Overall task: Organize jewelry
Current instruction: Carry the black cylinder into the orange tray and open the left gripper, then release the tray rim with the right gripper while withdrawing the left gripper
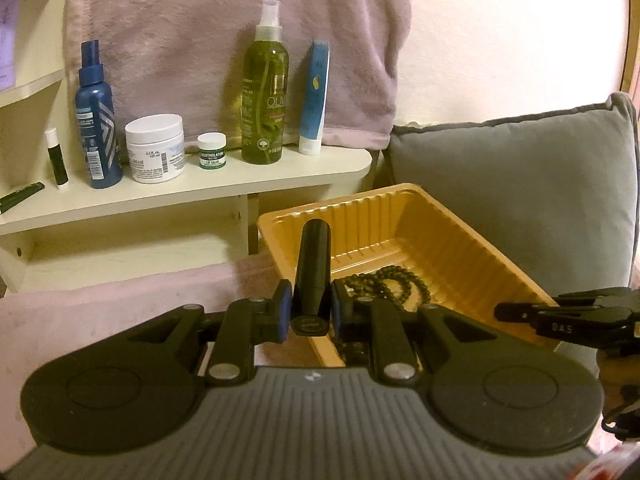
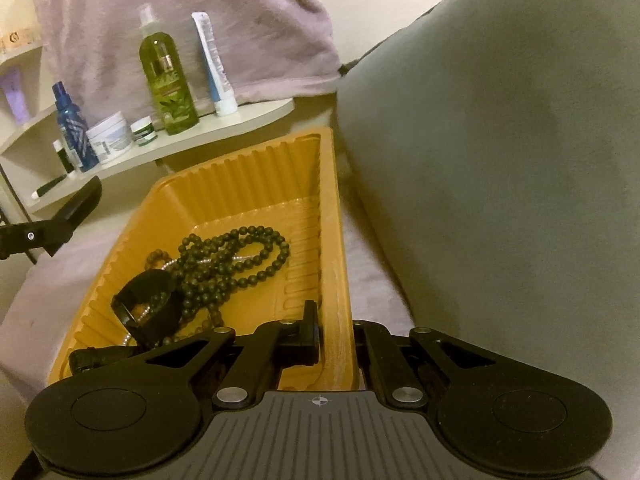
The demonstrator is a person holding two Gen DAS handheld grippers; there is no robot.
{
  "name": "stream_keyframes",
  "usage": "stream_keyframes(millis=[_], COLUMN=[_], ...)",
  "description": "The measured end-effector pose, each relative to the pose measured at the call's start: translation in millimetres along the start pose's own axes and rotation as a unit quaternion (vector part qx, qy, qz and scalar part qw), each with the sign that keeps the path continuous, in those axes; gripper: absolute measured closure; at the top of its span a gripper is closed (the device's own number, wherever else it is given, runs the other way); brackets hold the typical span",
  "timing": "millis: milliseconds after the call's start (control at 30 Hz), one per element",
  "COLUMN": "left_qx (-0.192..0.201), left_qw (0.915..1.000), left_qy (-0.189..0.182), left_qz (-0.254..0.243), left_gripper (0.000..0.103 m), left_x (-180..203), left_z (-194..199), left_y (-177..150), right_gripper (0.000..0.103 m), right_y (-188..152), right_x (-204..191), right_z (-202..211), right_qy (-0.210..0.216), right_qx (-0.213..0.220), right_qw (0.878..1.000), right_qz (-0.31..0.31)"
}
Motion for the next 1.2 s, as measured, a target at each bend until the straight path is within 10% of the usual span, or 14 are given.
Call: stream_keyframes(millis=[467, 633, 1200], left_qx=[-0.04, -0.048, -0.042], left_qw=[0.9986, 0.998, 0.9986], left_qy=[-0.022, -0.027, -0.015], left_qz=[-0.025, -0.032, -0.029], left_gripper=[0.085, 0.085, 0.07], left_x=[29, 39, 36], left_z=[-28, -37, -37], left_y=[-4, -5, -2], right_gripper=[0.099, 0.064, 0.055], right_y=[-4, -3, 1], right_x=[10, 19, 28], right_z=[-5, 0, 25], right_qy=[0.021, 0.007, 0.009], right_qx=[-0.007, 0.006, 0.033], right_qw=[0.999, 0.999, 0.997], right_qz=[-0.035, -0.051, -0.069])
Point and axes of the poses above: each gripper's, at about its wrist camera, not at the fingertips, and z roughly against the way its jaws point, x to its right, y to its top, the point moved 9 cm from there along -z, roughly the way its jaws point, and after that the axes turned 2 degrees about -x, right-handed, at the moved point
